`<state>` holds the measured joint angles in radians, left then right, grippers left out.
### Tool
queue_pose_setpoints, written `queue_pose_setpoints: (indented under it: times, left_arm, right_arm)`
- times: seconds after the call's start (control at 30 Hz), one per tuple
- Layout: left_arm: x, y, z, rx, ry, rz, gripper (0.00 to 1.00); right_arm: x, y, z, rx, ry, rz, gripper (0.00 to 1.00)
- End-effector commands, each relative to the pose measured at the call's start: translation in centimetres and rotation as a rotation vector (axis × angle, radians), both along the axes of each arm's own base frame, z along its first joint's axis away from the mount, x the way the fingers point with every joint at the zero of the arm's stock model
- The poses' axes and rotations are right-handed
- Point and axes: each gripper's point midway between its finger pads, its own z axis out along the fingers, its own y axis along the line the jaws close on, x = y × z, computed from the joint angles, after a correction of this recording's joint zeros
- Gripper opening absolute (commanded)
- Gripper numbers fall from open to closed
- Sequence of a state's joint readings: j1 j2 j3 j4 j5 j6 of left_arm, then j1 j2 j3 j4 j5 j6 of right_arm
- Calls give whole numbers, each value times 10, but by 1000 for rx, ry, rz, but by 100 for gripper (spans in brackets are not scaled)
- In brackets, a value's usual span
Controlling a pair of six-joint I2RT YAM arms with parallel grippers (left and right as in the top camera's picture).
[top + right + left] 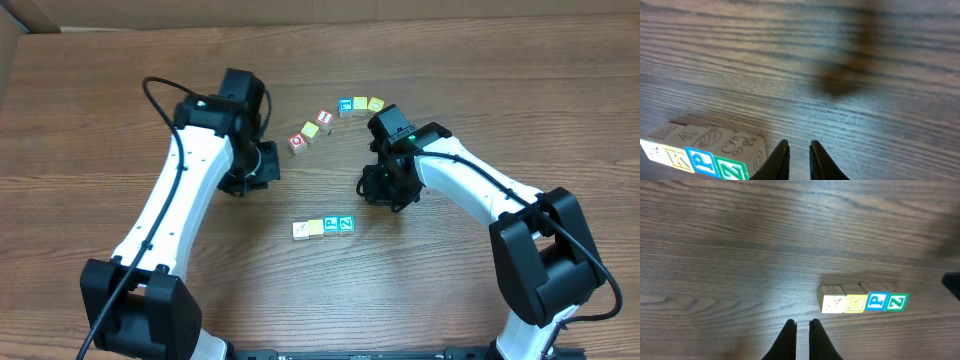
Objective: Flip 4 blocks
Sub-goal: 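Swing the left arm in and lower its gripper at the row's left end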
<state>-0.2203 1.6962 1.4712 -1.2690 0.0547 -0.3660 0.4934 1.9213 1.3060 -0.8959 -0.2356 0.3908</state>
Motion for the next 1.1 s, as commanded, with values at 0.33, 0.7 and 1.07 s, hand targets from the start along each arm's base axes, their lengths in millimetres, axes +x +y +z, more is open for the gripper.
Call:
queue_pose_setpoints:
  times: [0.33,0.7,1.07]
  left_arm:
    - [-40,10,-68,47,130,23,4]
    - [-49,-4,-107,-46,114,18,4]
    - [-61,-3,-120,-48,143,26,4]
  right_arm:
    - [-2,12,16,73,16,4,4]
    - [-18,18,18,108,88,14,4]
    - [-22,21,13,103,103,-6,4]
